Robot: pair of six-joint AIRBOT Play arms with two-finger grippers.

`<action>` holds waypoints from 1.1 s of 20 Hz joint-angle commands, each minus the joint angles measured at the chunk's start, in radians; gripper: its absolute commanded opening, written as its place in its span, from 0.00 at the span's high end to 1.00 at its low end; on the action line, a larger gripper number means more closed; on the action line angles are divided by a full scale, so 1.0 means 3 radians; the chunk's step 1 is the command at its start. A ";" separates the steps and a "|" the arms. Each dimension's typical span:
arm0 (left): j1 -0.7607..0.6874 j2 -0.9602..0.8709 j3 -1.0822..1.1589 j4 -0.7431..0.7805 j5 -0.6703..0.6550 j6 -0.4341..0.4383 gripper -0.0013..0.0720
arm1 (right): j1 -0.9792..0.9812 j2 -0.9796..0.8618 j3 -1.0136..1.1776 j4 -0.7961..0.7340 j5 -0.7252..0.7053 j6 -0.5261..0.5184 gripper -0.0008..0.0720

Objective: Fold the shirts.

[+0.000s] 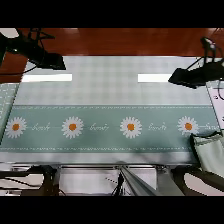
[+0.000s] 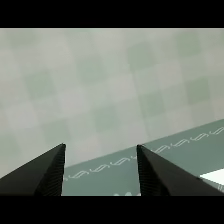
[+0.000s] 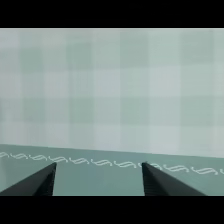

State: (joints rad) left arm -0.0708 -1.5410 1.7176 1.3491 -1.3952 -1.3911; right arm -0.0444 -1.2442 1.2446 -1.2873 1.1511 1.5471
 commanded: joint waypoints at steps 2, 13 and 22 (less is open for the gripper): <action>-0.0108 0.0137 -0.0088 0.0074 -0.0230 -0.0106 0.23 | 0.0399 -0.0053 0.0224 -0.0356 0.0479 -0.0006 0.17; -0.0253 0.0619 -0.0825 -0.0047 0.0389 -0.0264 0.23 | 0.0341 0.0120 0.0228 -0.0403 0.0416 -0.0062 0.17; -0.0251 0.0521 -0.0827 -0.0046 0.0389 -0.0266 0.23 | 0.0338 0.0120 0.0228 -0.0404 0.0413 -0.0062 0.17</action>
State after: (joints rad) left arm -0.1452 -1.3754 1.4704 1.3369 -1.2823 -1.4708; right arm 0.0566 -1.2087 1.3117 -1.4090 1.2751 1.5276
